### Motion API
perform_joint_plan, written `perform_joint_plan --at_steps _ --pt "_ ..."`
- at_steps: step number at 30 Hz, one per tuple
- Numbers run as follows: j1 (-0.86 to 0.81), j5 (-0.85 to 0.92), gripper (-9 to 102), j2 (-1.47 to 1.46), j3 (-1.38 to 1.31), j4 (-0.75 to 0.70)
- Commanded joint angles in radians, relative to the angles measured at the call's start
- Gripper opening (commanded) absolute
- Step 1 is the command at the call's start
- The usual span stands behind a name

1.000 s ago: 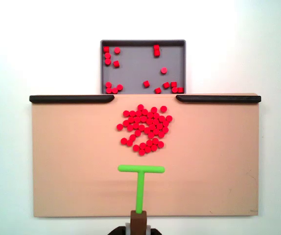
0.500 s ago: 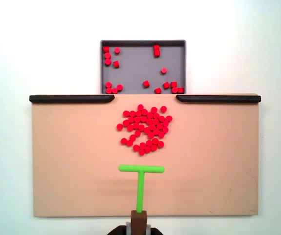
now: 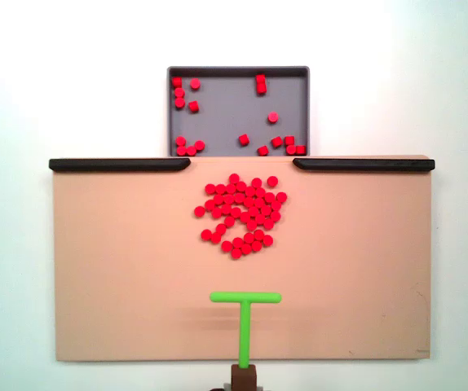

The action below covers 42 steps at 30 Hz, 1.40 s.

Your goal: Push granules from bottom to the grey container

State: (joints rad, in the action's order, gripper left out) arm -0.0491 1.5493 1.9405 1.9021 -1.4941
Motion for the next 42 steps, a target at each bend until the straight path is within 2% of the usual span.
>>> perform_joint_plan --at_steps 1,14,26,42 --pt "-0.003 -0.005 0 0.028 0.005 0.009" --pt "-0.003 0.006 0 0.057 0.074 0.009" --pt "-0.009 0.017 0 0.069 0.166 0.123" --pt "-0.014 0.018 0 0.064 0.213 0.166"
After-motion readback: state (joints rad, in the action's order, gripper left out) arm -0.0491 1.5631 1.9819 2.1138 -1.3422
